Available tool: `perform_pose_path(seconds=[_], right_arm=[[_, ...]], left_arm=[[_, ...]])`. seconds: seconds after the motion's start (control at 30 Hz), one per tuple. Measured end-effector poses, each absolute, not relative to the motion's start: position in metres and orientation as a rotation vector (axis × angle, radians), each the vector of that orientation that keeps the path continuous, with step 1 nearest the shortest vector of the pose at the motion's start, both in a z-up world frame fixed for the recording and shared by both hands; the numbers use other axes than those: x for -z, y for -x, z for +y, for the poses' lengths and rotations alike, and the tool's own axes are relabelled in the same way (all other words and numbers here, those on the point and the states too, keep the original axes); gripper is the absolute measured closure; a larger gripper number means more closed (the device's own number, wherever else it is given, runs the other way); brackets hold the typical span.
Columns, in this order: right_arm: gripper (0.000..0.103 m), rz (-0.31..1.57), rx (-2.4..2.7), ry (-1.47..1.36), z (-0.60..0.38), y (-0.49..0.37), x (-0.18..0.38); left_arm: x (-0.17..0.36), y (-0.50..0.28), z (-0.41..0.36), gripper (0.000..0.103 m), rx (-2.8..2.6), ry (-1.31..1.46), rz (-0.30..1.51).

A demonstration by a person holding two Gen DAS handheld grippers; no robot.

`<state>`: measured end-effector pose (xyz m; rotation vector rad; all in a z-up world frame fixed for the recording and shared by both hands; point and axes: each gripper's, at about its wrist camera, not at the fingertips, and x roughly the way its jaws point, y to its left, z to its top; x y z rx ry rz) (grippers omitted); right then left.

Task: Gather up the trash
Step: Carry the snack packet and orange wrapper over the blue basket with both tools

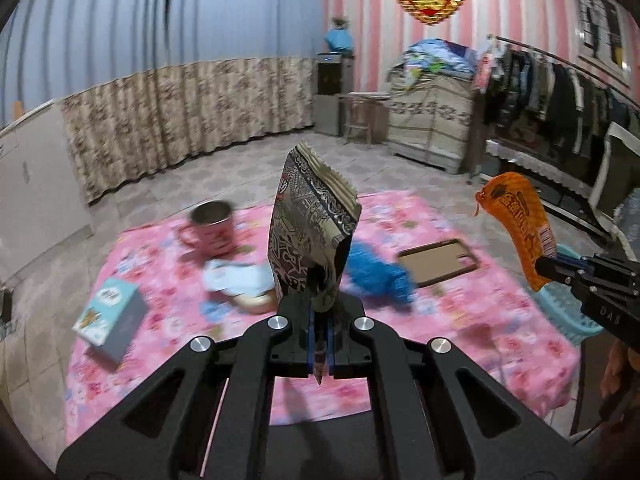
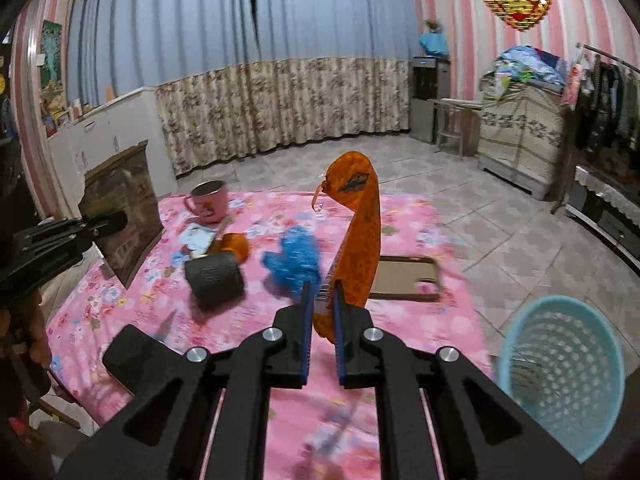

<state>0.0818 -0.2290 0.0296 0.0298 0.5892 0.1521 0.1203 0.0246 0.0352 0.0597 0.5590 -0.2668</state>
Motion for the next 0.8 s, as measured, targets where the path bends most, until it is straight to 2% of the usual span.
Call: perform_pose_path(seconds=[0.47, 0.8], right_arm=[[0.093, 0.608, 0.082, -0.133, -0.372, -0.04, -0.019], [0.093, 0.632, 0.166, -0.166, -0.425, -0.03, 0.0]], left_arm=[[-0.032, -0.114, -0.141, 0.101, 0.508, -0.087, 0.558], [-0.02, -0.117, -0.207, 0.101, 0.588, -0.11, 0.582]])
